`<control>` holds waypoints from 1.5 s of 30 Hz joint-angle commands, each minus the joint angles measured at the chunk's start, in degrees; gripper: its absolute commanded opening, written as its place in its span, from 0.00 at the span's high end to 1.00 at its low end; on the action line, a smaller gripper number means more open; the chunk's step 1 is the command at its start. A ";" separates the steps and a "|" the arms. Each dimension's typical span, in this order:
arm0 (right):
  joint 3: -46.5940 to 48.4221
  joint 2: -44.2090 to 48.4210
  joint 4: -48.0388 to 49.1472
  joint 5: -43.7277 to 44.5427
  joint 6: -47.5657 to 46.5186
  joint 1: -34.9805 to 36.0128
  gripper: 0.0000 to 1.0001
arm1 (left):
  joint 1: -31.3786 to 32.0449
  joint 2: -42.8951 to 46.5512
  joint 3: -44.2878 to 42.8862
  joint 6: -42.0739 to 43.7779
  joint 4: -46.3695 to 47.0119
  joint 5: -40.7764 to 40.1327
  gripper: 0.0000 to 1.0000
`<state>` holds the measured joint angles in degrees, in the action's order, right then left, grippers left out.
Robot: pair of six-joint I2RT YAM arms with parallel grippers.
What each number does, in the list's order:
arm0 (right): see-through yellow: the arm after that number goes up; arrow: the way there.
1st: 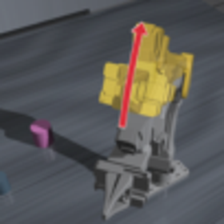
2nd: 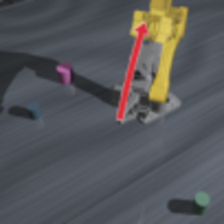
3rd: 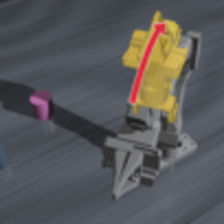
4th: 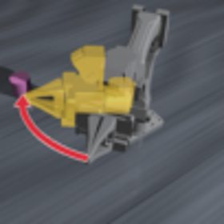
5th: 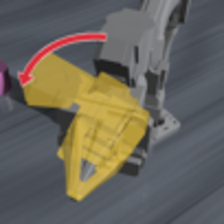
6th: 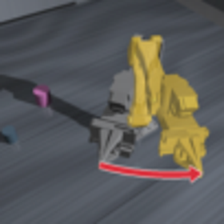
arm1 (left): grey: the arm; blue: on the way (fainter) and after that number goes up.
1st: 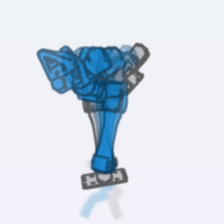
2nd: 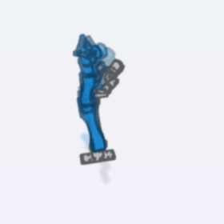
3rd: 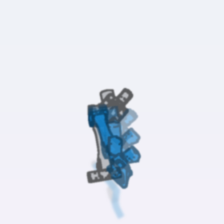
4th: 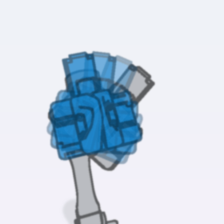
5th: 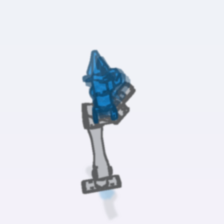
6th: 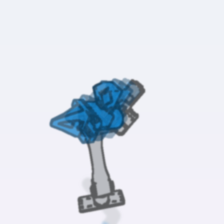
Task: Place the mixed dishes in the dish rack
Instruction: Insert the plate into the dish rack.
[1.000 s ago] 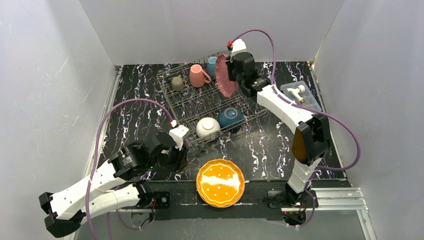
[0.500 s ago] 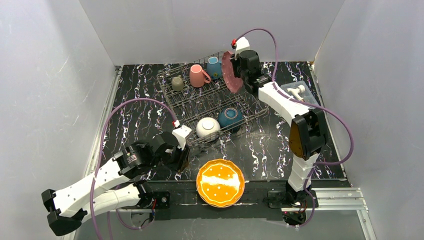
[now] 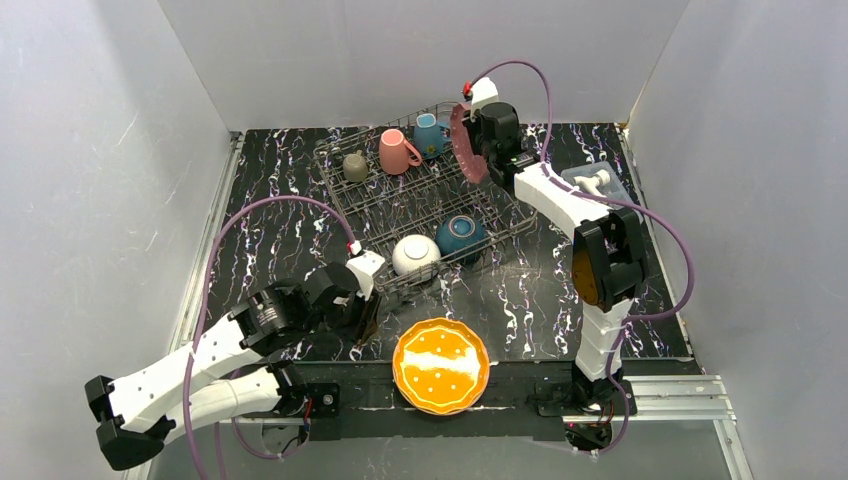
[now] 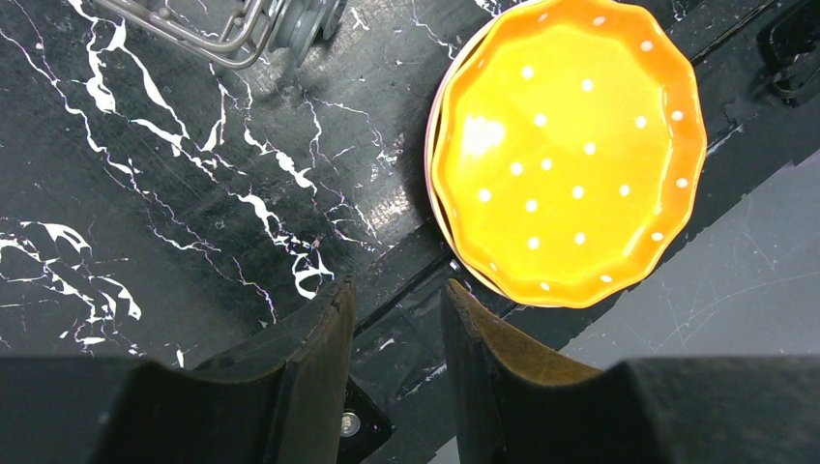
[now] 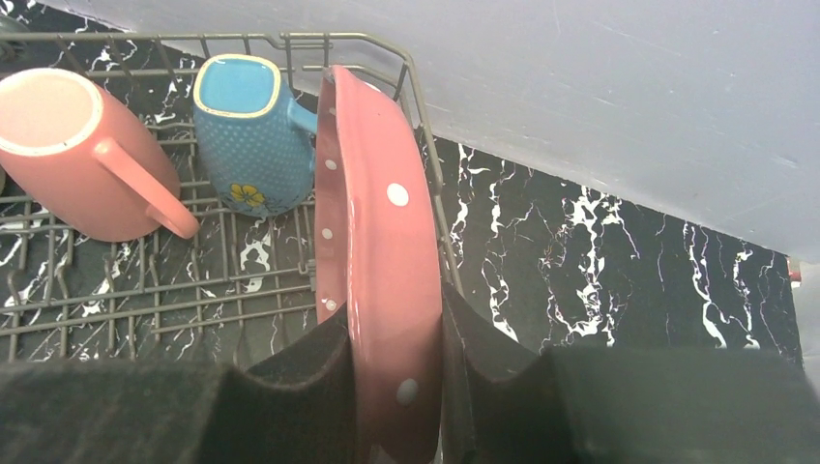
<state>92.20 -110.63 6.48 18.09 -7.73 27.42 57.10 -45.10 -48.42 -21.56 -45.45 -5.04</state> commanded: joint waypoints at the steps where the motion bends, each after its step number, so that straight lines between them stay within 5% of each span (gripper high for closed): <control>1: 4.74 1.74 11.97 1.39 -2.85 -0.41 0.99 | -0.29 -0.93 0.44 0.82 -0.37 -0.60 0.64; 22: 4.54 -1.81 10.83 -0.49 -5.55 -0.61 0.99 | -0.52 -2.08 0.36 0.99 -0.33 -0.38 0.67; 45: 17.87 -8.27 -6.29 -0.65 -10.39 0.94 0.99 | -1.44 -3.11 0.35 1.23 -0.16 0.57 0.68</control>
<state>101.95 -118.65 -3.55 15.46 -16.36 27.83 55.99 -48.29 -48.42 -20.99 -45.43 -4.89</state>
